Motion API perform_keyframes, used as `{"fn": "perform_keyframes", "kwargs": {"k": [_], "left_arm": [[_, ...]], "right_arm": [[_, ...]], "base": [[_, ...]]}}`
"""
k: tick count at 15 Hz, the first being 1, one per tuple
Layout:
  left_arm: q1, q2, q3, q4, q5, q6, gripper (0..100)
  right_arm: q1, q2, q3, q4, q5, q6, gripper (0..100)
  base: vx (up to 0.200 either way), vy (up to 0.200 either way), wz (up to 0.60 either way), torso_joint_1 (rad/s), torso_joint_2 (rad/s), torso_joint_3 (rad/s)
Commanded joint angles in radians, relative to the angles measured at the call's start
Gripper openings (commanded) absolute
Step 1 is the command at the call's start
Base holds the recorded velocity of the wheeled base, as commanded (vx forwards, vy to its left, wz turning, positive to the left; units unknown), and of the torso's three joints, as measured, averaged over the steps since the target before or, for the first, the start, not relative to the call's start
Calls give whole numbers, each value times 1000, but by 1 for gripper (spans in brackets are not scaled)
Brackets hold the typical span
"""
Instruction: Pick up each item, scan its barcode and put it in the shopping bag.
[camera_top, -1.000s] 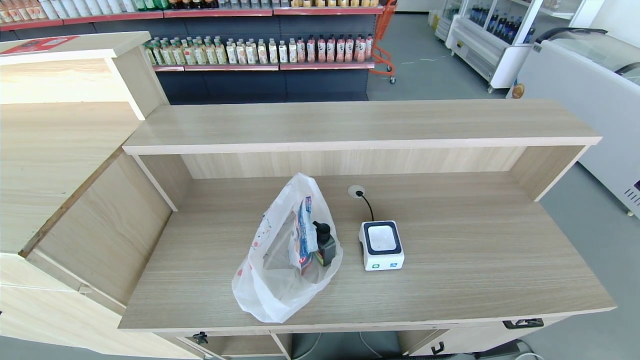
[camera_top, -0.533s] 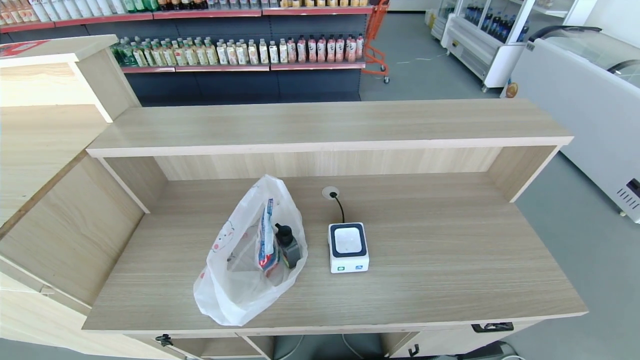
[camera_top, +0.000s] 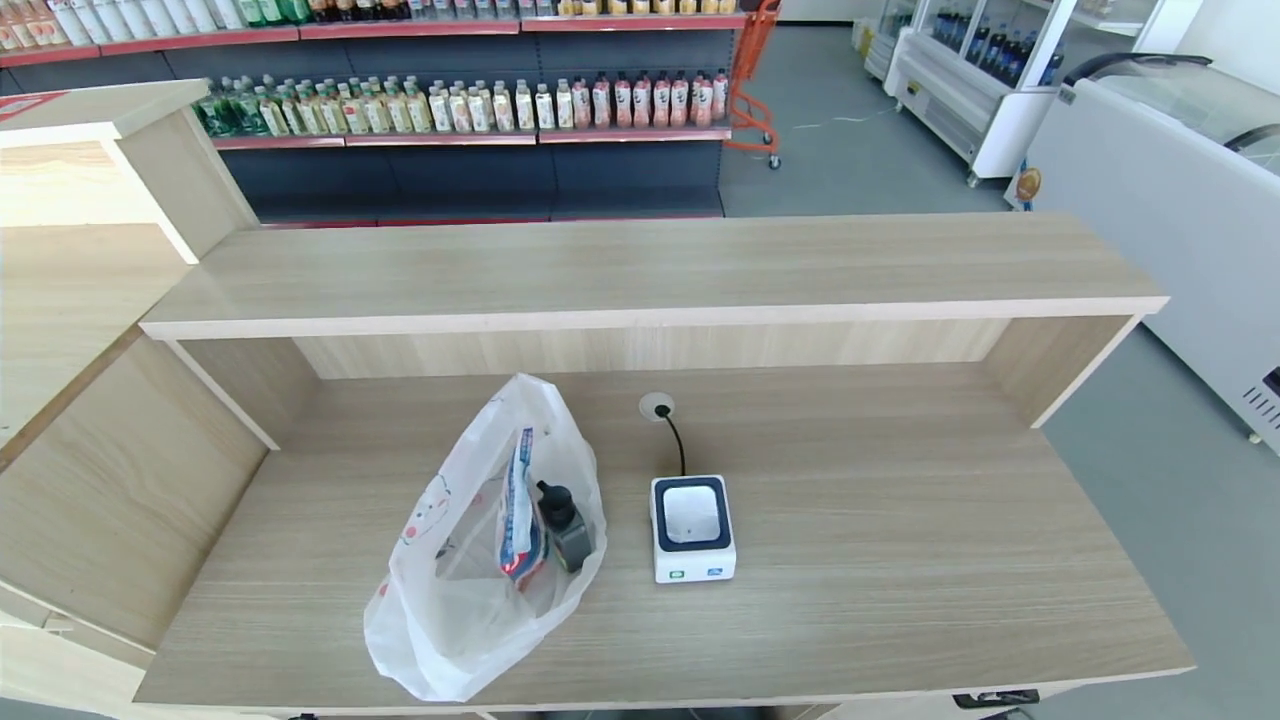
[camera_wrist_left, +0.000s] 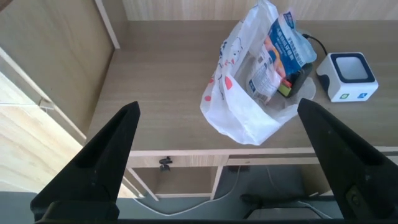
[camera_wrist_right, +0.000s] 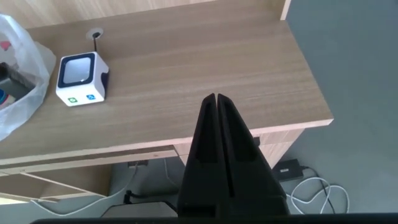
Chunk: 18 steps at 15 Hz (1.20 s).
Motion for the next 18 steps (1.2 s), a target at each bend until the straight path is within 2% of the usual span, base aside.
{"fn": "perform_keyframes", "kwargs": {"k": [1, 18], "left_arm": [[0, 0, 0, 0, 1, 0, 100], [0, 0, 0, 0, 1, 0, 100]], "right_arm": [[0, 4, 0, 0, -1, 0, 0], [0, 4, 0, 0, -1, -1, 0]], "base": [[0, 0, 0, 0, 0, 0], [0, 0, 0, 0, 0, 0]]}}
